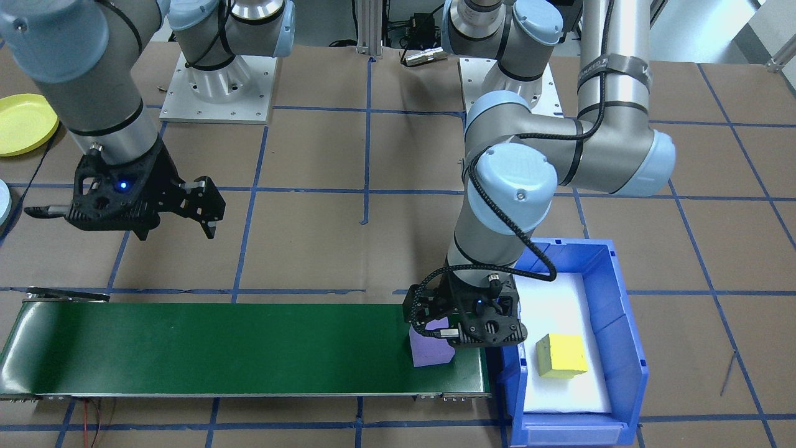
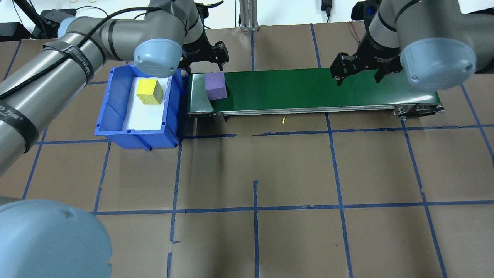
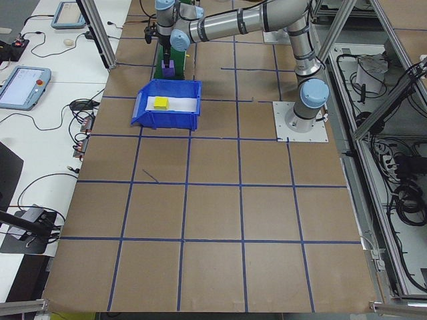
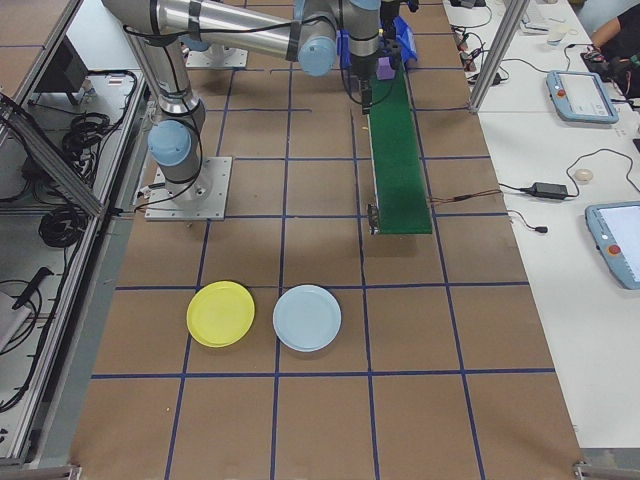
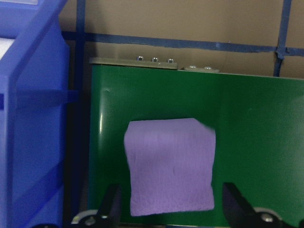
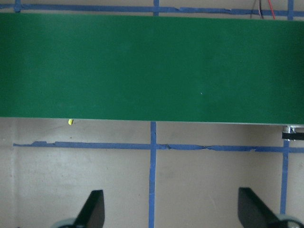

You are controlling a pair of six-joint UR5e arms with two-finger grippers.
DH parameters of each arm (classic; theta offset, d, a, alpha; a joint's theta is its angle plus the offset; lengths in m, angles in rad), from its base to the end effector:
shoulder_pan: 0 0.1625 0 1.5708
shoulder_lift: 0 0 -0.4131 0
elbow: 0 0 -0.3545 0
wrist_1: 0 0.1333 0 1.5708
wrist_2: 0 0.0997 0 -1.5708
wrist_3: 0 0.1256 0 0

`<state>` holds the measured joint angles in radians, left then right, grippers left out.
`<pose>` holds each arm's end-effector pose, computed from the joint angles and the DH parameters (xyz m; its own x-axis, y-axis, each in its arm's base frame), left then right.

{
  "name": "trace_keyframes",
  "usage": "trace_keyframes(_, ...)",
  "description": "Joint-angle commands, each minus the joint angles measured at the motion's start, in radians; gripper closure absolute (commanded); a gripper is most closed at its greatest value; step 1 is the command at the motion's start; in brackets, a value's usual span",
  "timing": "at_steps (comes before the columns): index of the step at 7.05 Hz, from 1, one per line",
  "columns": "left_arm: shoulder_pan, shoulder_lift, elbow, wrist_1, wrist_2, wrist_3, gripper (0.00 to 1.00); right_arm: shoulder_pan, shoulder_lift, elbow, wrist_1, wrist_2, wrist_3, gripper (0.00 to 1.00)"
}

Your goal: Move block left to right into plate

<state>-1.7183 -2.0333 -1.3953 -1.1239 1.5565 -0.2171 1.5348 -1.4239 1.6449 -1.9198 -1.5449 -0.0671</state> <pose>-0.2281 -0.6159 0.3237 -0.9967 -0.0646 0.0481 -0.0713 0.9857 -0.1524 0.1177 -0.5258 0.3816 -0.9993 -0.0339 -0.0171 -0.0314 0.9911 -0.1291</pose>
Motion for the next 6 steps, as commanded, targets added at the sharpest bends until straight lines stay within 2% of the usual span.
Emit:
trace_keyframes(1, 0.125, 0.035, 0.010, -0.077, 0.007, 0.110, 0.00, 0.001, 0.162, -0.150, -0.008, 0.075, 0.012, 0.00)
trace_keyframes(2, 0.178, 0.019, 0.000, -0.077, 0.011, 0.224, 0.00, 0.001, 0.195, -0.177, -0.008, 0.104, 0.042, 0.00)
trace_keyframes(4, 0.230, -0.017, -0.020, -0.071, 0.024, 0.303, 0.00, 0.001, 0.247, -0.178, -0.013, 0.188, 0.121, 0.00)
trace_keyframes(6, 0.290, -0.036, -0.037, -0.063, 0.022, 0.366, 0.00, 0.001, 0.295, -0.188, -0.036, 0.227, 0.188, 0.00)
